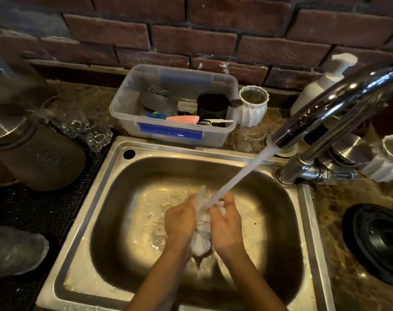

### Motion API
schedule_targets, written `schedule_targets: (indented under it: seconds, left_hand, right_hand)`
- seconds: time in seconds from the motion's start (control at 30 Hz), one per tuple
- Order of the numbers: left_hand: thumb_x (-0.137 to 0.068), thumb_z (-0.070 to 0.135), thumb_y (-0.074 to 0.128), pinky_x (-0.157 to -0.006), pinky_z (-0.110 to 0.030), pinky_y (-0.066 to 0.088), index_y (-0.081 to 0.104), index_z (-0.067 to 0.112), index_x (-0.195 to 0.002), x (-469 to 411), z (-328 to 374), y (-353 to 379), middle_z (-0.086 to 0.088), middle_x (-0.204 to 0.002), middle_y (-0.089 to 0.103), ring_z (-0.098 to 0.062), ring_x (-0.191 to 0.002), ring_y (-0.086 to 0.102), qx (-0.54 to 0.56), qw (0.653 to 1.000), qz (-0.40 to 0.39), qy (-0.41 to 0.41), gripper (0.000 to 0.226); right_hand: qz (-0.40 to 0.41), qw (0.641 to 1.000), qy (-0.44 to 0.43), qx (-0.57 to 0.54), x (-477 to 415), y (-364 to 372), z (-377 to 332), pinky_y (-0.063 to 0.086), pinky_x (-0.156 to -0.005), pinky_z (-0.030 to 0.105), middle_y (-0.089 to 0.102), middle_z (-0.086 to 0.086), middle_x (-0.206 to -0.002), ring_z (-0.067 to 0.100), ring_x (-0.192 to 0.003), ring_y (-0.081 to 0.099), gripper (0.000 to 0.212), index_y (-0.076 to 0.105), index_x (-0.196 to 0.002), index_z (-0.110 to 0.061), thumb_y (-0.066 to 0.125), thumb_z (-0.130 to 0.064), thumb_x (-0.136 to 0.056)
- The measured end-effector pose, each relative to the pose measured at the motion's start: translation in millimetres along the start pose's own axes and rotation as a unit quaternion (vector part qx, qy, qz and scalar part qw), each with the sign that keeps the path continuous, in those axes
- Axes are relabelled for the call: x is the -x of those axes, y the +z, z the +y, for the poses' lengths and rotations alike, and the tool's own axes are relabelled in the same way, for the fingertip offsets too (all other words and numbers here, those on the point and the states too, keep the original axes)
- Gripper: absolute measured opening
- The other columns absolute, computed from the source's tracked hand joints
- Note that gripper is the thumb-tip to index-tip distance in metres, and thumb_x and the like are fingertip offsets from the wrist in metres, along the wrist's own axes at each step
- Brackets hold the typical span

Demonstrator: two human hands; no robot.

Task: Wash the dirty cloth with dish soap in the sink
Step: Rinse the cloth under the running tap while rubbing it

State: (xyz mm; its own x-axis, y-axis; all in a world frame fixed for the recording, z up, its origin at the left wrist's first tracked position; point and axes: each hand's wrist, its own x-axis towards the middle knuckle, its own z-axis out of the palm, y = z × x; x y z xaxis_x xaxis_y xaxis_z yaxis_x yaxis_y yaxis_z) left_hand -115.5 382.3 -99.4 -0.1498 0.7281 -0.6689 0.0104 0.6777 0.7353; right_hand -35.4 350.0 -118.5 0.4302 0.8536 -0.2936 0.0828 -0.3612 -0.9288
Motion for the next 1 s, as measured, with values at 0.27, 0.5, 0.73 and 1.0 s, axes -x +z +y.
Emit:
schedule_targets:
  seconds: [0.27, 0.5, 0.73, 1.0]
  left_hand:
    - [-0.096, 0.049, 0.06, -0.063, -0.039, 0.06, 0.073, 0.009, -0.074, 4, -9, 5, -0.009, -0.071, 0.074, -0.028, -0.07, 0.073, 0.038, 0.995, 0.055, 0.077, 0.048]
    - [-0.097, 0.046, 0.061, -0.067, -0.047, 0.064, 0.077, 0.011, -0.072, 2, -16, -2, -0.008, -0.065, 0.074, -0.03, -0.068, 0.075, -0.003, 0.994, 0.039, 0.101, 0.046]
    - [-0.097, 0.044, 0.061, -0.056, -0.032, 0.058, 0.076, 0.012, -0.071, 1, -9, 1, -0.01, -0.066, 0.074, -0.022, -0.059, 0.071, -0.031, 0.994, 0.026, 0.101, 0.043]
    - [-0.096, 0.046, 0.059, -0.076, -0.048, 0.063, 0.078, 0.013, -0.088, -4, -14, -8, -0.011, -0.083, 0.078, -0.033, -0.083, 0.075, -0.095, 0.988, -0.059, 0.107, 0.039]
  right_hand:
    - [0.022, 0.992, 0.124, 0.02, -8, 8, -19, 0.055, -0.059, 0.027, 0.071, -0.004, -0.067, 0.014, -0.067, 0.071, 0.036, 0.068, -0.069, -0.023, 0.062, -0.043, -0.098]
    - [0.009, 0.991, 0.132, -0.022, -5, 13, -15, 0.046, -0.045, 0.02, 0.065, -0.007, -0.055, 0.006, -0.048, 0.063, 0.037, 0.072, -0.069, -0.015, 0.068, -0.041, -0.095]
    - [0.008, 0.991, 0.133, -0.018, -8, 13, -12, 0.048, -0.045, 0.02, 0.072, 0.003, -0.061, 0.01, -0.052, 0.066, 0.034, 0.075, -0.073, -0.012, 0.066, -0.034, -0.097]
    - [-0.026, 0.986, 0.132, -0.101, -6, 11, -17, 0.057, -0.058, 0.025, 0.072, -0.001, -0.066, 0.017, -0.067, 0.072, 0.027, 0.074, -0.074, -0.016, 0.064, -0.026, -0.097]
